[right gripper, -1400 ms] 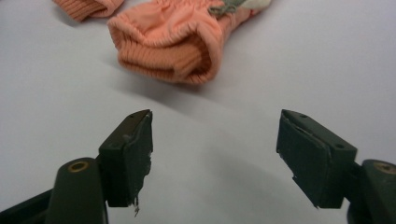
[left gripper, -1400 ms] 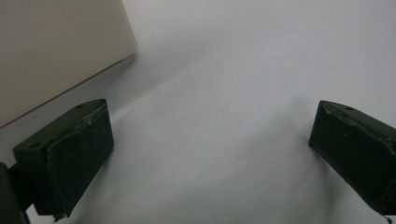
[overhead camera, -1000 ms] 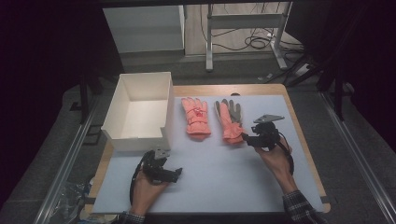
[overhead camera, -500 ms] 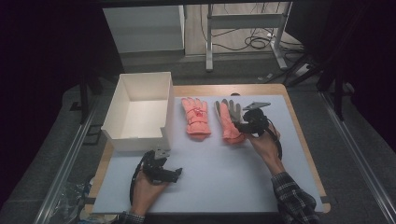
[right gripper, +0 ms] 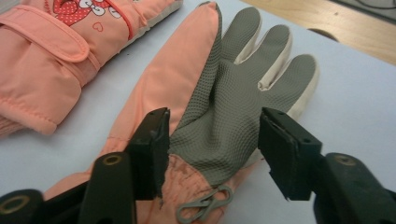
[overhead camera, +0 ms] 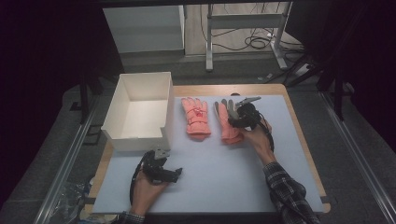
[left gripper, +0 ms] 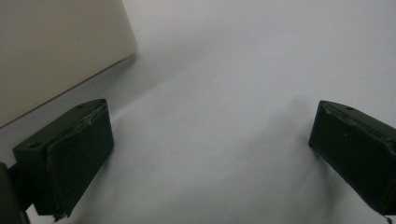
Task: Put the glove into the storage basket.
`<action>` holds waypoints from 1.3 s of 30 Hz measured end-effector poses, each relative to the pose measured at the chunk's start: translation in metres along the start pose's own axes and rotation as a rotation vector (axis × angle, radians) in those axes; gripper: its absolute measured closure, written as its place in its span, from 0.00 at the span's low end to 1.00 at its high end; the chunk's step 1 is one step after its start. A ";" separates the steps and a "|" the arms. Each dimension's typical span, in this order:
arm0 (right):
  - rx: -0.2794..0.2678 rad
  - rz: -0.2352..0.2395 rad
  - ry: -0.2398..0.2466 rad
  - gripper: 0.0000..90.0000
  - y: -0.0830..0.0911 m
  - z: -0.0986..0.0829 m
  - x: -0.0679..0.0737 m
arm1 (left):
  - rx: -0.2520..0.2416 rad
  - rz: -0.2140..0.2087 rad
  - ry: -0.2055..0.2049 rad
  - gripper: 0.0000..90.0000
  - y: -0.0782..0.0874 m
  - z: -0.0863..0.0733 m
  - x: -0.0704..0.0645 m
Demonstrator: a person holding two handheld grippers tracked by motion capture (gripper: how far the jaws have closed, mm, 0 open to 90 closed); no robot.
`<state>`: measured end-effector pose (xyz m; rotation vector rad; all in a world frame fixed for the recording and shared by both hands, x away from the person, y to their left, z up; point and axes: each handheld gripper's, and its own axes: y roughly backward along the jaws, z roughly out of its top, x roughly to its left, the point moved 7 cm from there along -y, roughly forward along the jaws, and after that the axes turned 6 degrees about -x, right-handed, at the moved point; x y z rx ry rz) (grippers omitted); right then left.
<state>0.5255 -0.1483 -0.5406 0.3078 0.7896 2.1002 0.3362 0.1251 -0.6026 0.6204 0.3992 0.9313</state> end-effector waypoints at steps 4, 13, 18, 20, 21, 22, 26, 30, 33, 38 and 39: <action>0.035 0.005 0.015 0.48 -0.008 -0.002 0.002 | 0.000 0.000 0.000 0.00 0.000 0.000 0.000; 0.052 0.030 -0.049 0.73 -0.015 -0.014 0.002 | 0.000 0.000 0.000 0.00 0.000 0.000 0.000; 0.069 -0.051 0.011 0.90 -0.014 -0.012 0.007 | 0.000 0.000 0.000 0.00 0.000 0.000 0.000; 0.063 -0.065 0.005 0.93 -0.013 -0.012 0.008 | 0.000 0.000 0.000 0.00 0.000 0.000 0.000; 0.063 -0.065 0.005 0.93 -0.013 -0.012 0.008 | 0.000 0.000 0.000 0.00 0.000 0.000 0.000; 0.051 -0.048 -0.029 0.94 -0.011 -0.011 0.006 | 0.000 0.000 0.000 0.00 0.000 0.000 0.000; 0.014 0.002 -0.119 0.96 -0.006 -0.008 0.000 | 0.000 0.000 0.000 0.00 0.000 0.000 0.000; -0.010 0.020 -0.148 0.96 0.000 -0.007 0.000 | 0.000 0.000 0.000 0.00 0.000 0.000 0.000; -0.031 0.028 -0.151 0.96 0.007 -0.005 0.003 | 0.001 0.000 -0.001 0.00 0.000 0.000 0.000; -0.066 0.053 -0.172 0.96 0.024 0.002 0.009 | 0.001 0.000 -0.001 0.00 0.000 0.000 0.000; -0.074 0.063 -0.180 0.96 0.028 0.003 0.010 | 0.001 0.000 -0.001 0.00 0.000 0.000 0.000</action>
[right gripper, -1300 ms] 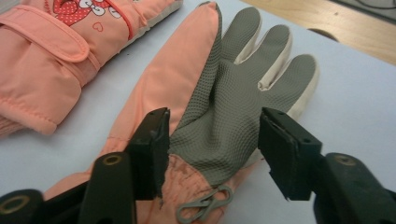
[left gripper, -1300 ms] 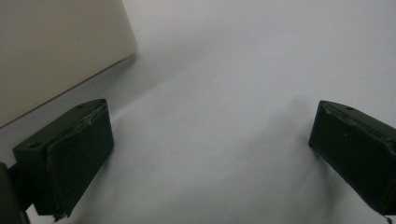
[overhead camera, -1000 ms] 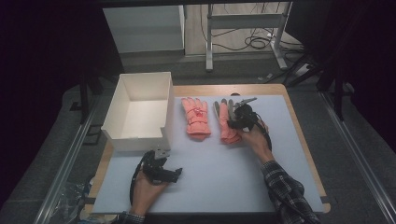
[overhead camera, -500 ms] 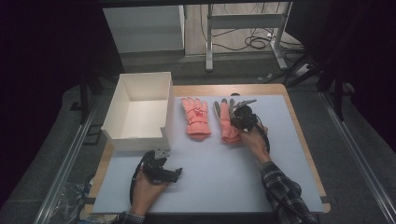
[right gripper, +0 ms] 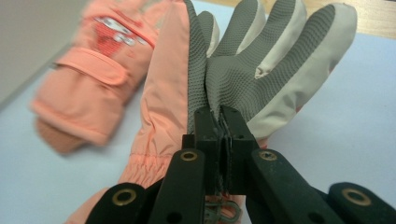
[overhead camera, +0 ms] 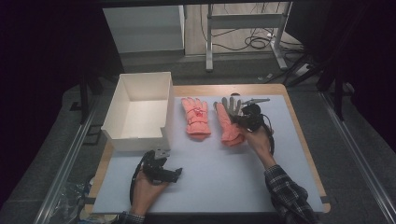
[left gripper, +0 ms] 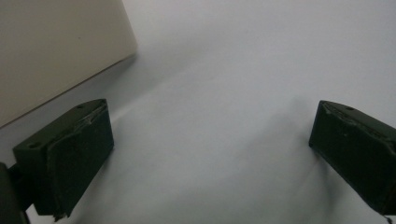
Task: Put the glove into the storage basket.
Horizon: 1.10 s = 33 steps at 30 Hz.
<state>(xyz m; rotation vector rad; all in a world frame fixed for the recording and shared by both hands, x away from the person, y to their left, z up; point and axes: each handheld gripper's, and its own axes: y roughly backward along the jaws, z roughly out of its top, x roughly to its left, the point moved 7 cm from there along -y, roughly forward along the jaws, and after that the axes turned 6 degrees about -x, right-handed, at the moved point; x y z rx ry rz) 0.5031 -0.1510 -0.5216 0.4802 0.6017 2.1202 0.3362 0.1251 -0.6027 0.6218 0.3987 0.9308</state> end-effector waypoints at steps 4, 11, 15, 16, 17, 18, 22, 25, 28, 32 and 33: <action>-0.017 0.035 -0.026 0.96 0.014 0.000 0.009 | 0.000 0.000 0.000 0.00 0.000 0.000 0.000; -0.041 0.076 -0.045 0.96 0.040 -0.009 0.031 | 0.001 0.000 -0.001 0.00 0.000 0.000 0.000; -0.055 0.081 -0.048 0.96 0.052 -0.020 0.041 | 0.001 0.000 0.000 0.00 0.000 0.000 0.000; -0.055 0.081 -0.049 0.96 0.054 -0.023 0.043 | 0.001 0.001 -0.001 0.00 0.000 0.000 0.000; -0.055 0.081 -0.049 0.96 0.054 -0.023 0.043 | 0.001 0.001 -0.001 0.00 0.000 0.000 0.000; -0.062 0.084 -0.062 0.96 0.059 -0.029 0.047 | -0.002 0.001 0.002 0.00 0.000 0.000 0.000; -0.068 0.081 -0.082 0.96 0.065 -0.041 0.053 | 0.001 0.001 -0.001 0.00 0.000 0.000 0.000; -0.075 0.085 -0.099 0.96 0.067 -0.047 0.057 | 0.001 0.001 -0.001 0.00 0.000 0.000 0.000; -0.070 0.071 -0.103 0.96 0.069 -0.062 0.065 | 0.001 0.001 -0.001 0.00 0.000 0.000 0.000; -0.064 0.062 -0.121 0.96 0.068 -0.074 0.068 | 0.001 0.001 -0.001 0.00 0.000 0.000 0.000; -0.062 0.057 -0.126 0.96 0.067 -0.076 0.068 | 0.001 0.001 -0.001 0.00 0.000 0.000 0.000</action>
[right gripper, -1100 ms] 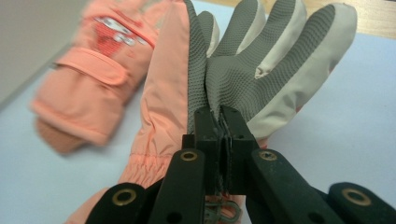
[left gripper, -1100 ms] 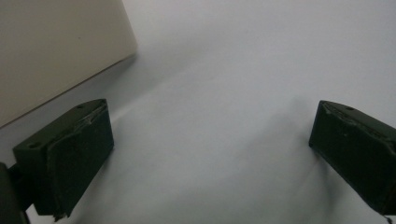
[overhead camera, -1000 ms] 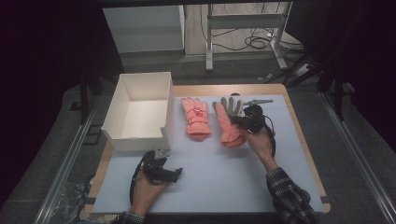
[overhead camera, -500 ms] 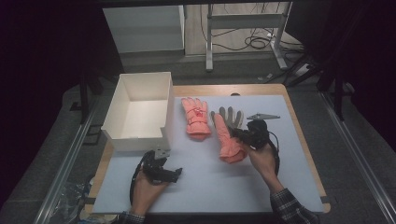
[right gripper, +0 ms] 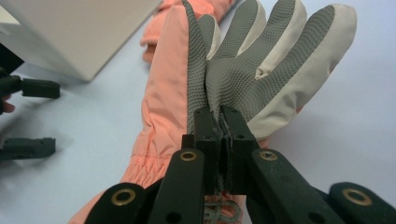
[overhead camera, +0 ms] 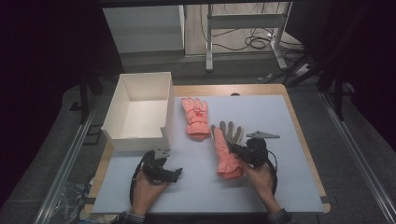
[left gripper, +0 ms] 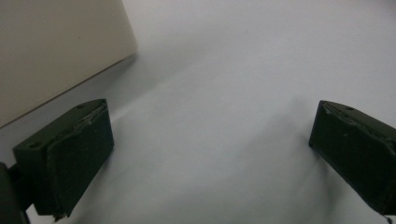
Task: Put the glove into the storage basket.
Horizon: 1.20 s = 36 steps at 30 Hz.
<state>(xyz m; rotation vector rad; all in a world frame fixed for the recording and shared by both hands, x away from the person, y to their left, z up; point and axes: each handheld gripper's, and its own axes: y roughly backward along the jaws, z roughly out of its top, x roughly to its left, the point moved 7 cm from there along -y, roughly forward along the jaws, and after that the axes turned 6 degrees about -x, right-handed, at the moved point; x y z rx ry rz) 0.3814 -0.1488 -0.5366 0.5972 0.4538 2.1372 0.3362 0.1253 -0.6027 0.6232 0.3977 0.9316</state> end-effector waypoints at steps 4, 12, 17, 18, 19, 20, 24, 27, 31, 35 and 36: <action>0.007 -0.016 -0.010 0.95 -0.002 -0.012 -0.002 | 0.000 0.000 0.000 0.00 0.000 0.000 0.000; -0.013 -0.068 0.074 0.79 0.001 -0.010 -0.007 | 0.000 0.000 0.000 0.00 0.000 0.000 0.000; -0.023 -0.075 0.109 0.68 0.004 0.003 -0.012 | 0.000 0.000 0.000 0.00 0.000 0.000 0.000; -0.025 -0.073 0.111 0.67 0.005 0.007 -0.013 | 0.000 0.000 0.000 0.00 0.000 0.000 0.000; -0.027 -0.072 0.115 0.65 0.005 0.010 -0.013 | 0.000 0.000 0.001 0.00 0.000 0.000 0.000; -0.028 -0.072 0.122 0.64 0.005 0.014 -0.013 | 0.000 0.000 0.001 0.00 0.000 0.000 0.000; -0.012 -0.067 0.158 0.56 0.001 0.030 -0.013 | 0.000 0.001 -0.002 0.00 0.000 0.000 0.000; -0.004 -0.063 0.173 0.52 -0.005 0.040 -0.012 | 0.000 0.000 0.001 0.00 0.000 0.000 0.000; 0.004 -0.045 0.190 0.50 -0.015 0.055 -0.008 | 0.000 0.000 -0.002 0.00 0.000 0.000 0.000; 0.023 -0.025 0.211 0.48 -0.029 0.067 -0.002 | 0.000 0.000 -0.002 0.00 0.000 0.000 0.000; 0.025 -0.021 0.214 0.47 -0.031 0.070 0.000 | 0.000 0.000 -0.002 0.00 0.000 0.000 0.000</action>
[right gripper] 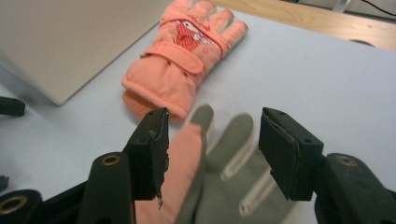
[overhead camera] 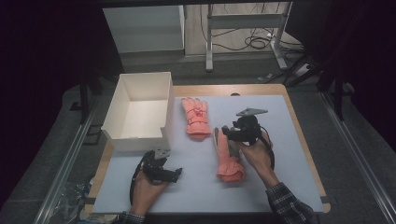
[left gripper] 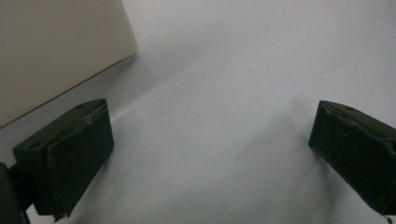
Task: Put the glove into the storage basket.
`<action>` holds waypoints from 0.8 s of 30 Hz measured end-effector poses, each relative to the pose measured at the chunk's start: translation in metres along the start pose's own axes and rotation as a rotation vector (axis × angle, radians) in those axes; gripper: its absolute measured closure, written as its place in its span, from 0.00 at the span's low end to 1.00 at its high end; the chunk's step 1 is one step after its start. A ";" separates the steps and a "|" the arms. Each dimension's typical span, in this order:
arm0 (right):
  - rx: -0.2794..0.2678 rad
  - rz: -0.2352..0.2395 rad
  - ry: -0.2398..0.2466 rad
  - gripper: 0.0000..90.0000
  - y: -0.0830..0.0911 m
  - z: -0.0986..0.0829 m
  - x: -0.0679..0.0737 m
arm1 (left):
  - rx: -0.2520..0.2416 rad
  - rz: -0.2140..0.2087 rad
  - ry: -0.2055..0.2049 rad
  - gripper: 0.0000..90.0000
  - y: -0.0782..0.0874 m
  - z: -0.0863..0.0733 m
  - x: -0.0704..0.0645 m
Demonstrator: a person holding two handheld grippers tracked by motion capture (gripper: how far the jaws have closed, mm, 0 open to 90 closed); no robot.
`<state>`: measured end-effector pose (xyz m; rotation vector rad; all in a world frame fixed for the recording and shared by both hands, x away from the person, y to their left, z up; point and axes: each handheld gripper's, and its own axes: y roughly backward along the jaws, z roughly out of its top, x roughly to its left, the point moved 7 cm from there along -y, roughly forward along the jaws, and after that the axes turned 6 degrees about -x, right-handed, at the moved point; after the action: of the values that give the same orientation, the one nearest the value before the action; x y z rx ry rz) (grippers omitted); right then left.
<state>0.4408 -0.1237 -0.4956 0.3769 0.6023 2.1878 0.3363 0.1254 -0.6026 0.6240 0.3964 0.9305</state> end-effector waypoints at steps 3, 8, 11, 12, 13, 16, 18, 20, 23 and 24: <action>0.007 0.011 0.020 0.47 -0.011 0.011 0.003 | -0.001 -0.001 0.003 0.00 0.000 0.000 0.000; 0.029 0.030 0.063 0.46 -0.029 0.027 0.011 | -0.001 -0.001 0.003 0.00 0.000 0.000 0.000; 0.039 0.044 0.079 0.46 -0.040 0.036 0.016 | -0.002 -0.001 0.003 0.00 0.000 0.000 0.000; 0.042 0.049 0.082 0.46 -0.044 0.038 0.017 | -0.002 -0.001 0.003 0.00 0.000 0.000 0.000; 0.042 0.049 0.082 0.46 -0.044 0.038 0.017 | -0.002 -0.001 0.003 0.00 0.000 0.000 0.000; 0.052 0.053 0.093 0.46 -0.057 0.044 0.019 | -0.003 -0.002 0.003 0.00 0.000 0.000 0.000; 0.068 0.044 0.104 0.46 -0.070 0.049 0.019 | -0.002 -0.001 0.002 0.00 0.000 0.000 0.000; 0.074 0.042 0.107 0.46 -0.074 0.051 0.019 | -0.002 -0.001 0.002 0.00 0.000 0.000 0.000; 0.096 0.042 0.101 0.49 -0.092 0.055 0.019 | -0.001 -0.001 0.002 0.00 0.000 0.000 0.000; 0.103 0.039 0.101 0.50 -0.097 0.055 0.019 | 0.000 0.000 0.003 0.00 0.000 0.000 0.000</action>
<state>0.5158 -0.0392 -0.4996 0.3354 0.7711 2.2295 0.3362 0.1252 -0.6027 0.6223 0.3989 0.9313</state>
